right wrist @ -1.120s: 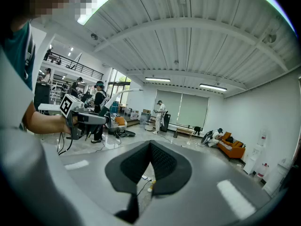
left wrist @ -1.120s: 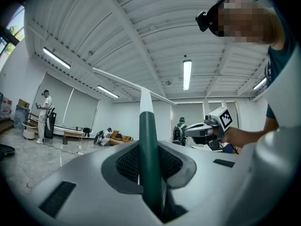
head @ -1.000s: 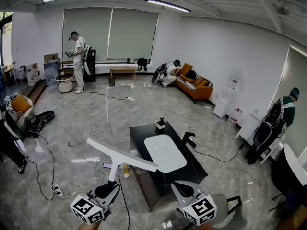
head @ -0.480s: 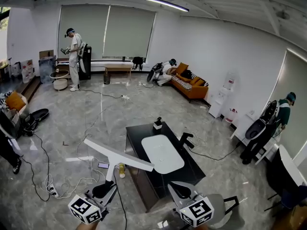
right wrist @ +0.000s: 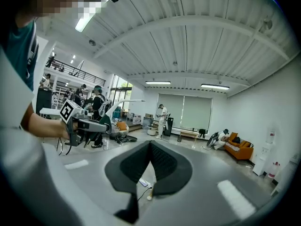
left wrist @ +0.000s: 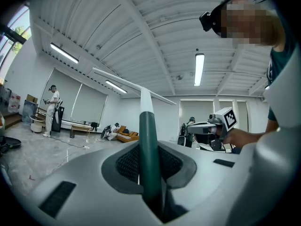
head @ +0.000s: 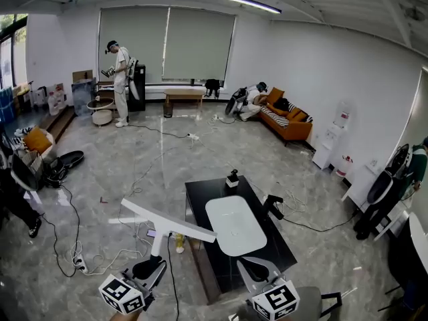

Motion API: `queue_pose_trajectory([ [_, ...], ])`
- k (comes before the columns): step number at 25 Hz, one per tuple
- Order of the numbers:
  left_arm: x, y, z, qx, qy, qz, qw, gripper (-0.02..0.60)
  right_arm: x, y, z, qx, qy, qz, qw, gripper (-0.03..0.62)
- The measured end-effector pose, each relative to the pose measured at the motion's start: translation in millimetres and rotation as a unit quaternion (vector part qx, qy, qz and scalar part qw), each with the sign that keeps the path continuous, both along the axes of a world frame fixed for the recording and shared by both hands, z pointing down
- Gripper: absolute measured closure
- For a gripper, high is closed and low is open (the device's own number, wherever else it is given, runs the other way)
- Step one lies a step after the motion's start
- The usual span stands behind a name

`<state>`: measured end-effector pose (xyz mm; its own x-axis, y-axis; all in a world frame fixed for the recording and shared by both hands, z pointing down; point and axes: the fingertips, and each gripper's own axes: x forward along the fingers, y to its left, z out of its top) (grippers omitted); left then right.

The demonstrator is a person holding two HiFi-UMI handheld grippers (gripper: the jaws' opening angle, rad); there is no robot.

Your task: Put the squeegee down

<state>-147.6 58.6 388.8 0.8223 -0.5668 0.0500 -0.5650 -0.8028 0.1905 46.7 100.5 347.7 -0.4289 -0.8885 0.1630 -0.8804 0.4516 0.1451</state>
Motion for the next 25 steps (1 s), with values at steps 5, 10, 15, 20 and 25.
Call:
queue_pose_trajectory([
  [5, 21.6, -14.8, -0.6, 0.000, -0.004, -0.029, 0.9996, 0.520, 22.2, -23.8, -0.6, 0.006, -0.007, -0.029, 1.000, 0.585],
  [10, 45.1, -26.8, -6.3, 0.002, -0.006, -0.051, 0.9987, 0.521, 44.3, -44.1, -6.1, 0.007, -0.008, -0.053, 0.999, 0.585],
  [15, 58.2, -30.9, -1.3, 0.001, -0.014, -0.067, 0.9977, 0.521, 54.7, -55.2, 1.1, 0.004, -0.013, -0.072, 0.997, 0.585],
  [20, 71.0, -41.6, 2.2, -0.004, -0.019, -0.068, 0.9975, 0.521, 64.6, -68.1, 3.8, 0.002, -0.019, -0.076, 0.997, 0.585],
  [25, 78.3, -59.9, 11.6, -0.011, -0.019, -0.056, 0.9982, 0.521, 67.7, -79.6, 11.1, -0.006, -0.021, -0.066, 0.998, 0.585],
])
